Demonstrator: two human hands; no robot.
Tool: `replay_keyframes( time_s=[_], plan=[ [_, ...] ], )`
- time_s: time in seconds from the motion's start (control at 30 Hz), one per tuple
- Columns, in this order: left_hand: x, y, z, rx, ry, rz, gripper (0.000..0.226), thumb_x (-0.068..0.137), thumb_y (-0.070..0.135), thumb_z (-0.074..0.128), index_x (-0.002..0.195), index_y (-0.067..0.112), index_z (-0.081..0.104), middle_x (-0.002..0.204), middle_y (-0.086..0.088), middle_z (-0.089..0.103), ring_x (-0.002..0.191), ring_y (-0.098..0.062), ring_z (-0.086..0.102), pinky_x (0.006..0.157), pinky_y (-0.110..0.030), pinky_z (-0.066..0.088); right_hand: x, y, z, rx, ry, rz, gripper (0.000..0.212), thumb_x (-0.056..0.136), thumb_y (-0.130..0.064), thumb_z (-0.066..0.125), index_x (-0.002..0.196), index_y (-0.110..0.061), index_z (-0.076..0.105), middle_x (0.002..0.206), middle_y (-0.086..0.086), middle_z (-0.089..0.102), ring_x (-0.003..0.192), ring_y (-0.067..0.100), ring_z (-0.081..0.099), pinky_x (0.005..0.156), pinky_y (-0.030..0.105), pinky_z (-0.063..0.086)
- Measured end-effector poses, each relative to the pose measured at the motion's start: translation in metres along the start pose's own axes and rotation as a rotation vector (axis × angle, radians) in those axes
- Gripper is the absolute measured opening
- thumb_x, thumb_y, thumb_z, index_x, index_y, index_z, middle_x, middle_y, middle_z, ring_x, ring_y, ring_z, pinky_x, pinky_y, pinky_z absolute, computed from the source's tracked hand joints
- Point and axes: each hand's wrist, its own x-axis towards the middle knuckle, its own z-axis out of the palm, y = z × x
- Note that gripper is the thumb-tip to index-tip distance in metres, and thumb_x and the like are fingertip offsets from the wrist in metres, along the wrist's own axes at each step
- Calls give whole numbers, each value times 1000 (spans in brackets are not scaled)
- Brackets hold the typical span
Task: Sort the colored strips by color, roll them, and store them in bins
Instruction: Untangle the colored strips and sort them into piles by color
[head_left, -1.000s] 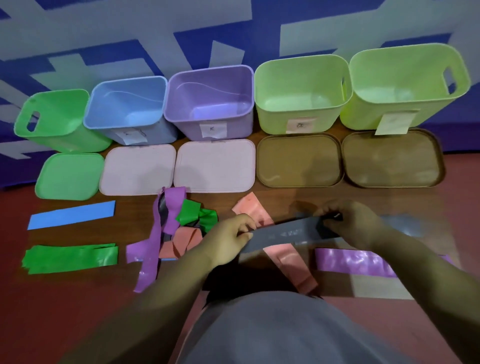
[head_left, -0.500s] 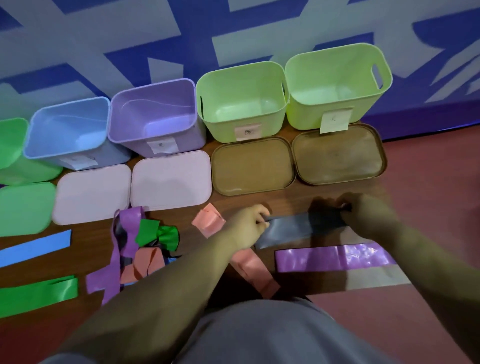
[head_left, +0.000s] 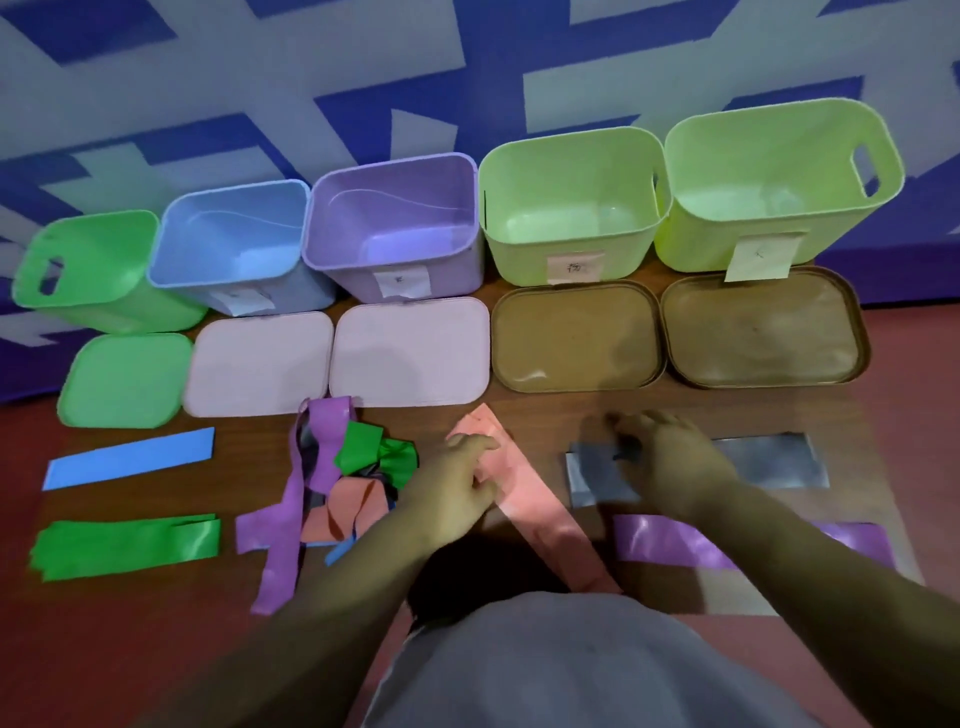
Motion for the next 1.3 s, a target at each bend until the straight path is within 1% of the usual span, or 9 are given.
replay_keyframes(
  time_s=[0.1, 0.17, 0.3, 0.43, 0.7, 0.83, 0.97, 1.07, 1.3],
  plan=[
    [-19, -31, -12, -26, 69, -4, 44, 83, 26, 67, 126, 25, 59, 122, -1, 58, 110, -20, 58, 95, -29, 46, 8, -43, 15, 3, -38, -56, 69, 71, -51, 47, 136, -29, 52, 125, 2, 60, 114, 30, 56, 95, 40, 49],
    [-31, -55, -19, -47, 100, -14, 45, 83, 28, 68, 127, 25, 58, 123, 1, 58, 111, -20, 58, 96, -30, 47, 9, -74, 22, 15, -52, -89, 61, 73, -50, 51, 131, -32, 54, 127, 0, 59, 114, 28, 56, 96, 39, 49],
    [-49, -99, -38, -107, 144, -69, 48, 84, 31, 66, 131, 23, 56, 125, -1, 59, 111, -21, 60, 96, -35, 49, 15, -135, 33, 12, -72, -153, 46, 84, -39, 61, 128, -27, 57, 130, 1, 58, 116, 25, 55, 98, 33, 46],
    [-63, -140, -60, -127, 184, -84, 50, 82, 22, 69, 130, 18, 58, 127, -4, 60, 116, -23, 58, 99, -32, 45, 18, -187, 49, 78, -59, -183, 48, 81, -29, 66, 128, -21, 60, 129, 4, 61, 115, 25, 58, 98, 32, 46],
    [-76, -202, -71, -118, 7, -88, 53, 84, 39, 71, 133, 30, 54, 123, 7, 59, 108, -13, 58, 89, -26, 46, 26, -263, 99, 49, -76, -227, 41, 77, -38, 62, 114, -20, 66, 109, 9, 67, 104, 29, 61, 91, 34, 48],
    [-79, -224, -60, -54, -74, 23, 53, 83, 43, 67, 132, 29, 56, 132, 7, 58, 121, -16, 52, 97, -25, 39, 26, -283, 117, 52, -184, -103, 37, 82, -33, 63, 118, -22, 58, 103, 5, 70, 98, 28, 64, 77, 29, 47],
    [-79, -237, -53, -8, -44, 130, 52, 78, 51, 52, 122, 27, 65, 124, 3, 61, 115, -19, 52, 96, -29, 41, 26, -289, 132, 182, -126, 75, 52, 73, -33, 66, 120, -22, 45, 95, 5, 68, 91, 31, 65, 78, 41, 53],
    [-76, -243, -51, 3, 18, 226, 35, 82, 45, 51, 107, 30, 68, 108, 1, 62, 101, -23, 54, 84, -35, 47, 26, -293, 141, 214, -57, 151, 55, 73, -30, 71, 121, -23, 44, 95, 0, 69, 91, 28, 66, 81, 41, 52],
    [-71, -249, -58, -63, 56, 244, 5, 84, 26, 64, 83, 21, 64, 95, 5, 58, 89, -16, 53, 76, -39, 47, 14, -295, 117, 379, 5, 34, 28, 73, -15, 75, 92, -30, 60, 77, -7, 64, 71, 13, 59, 65, 30, 46]
  ],
)
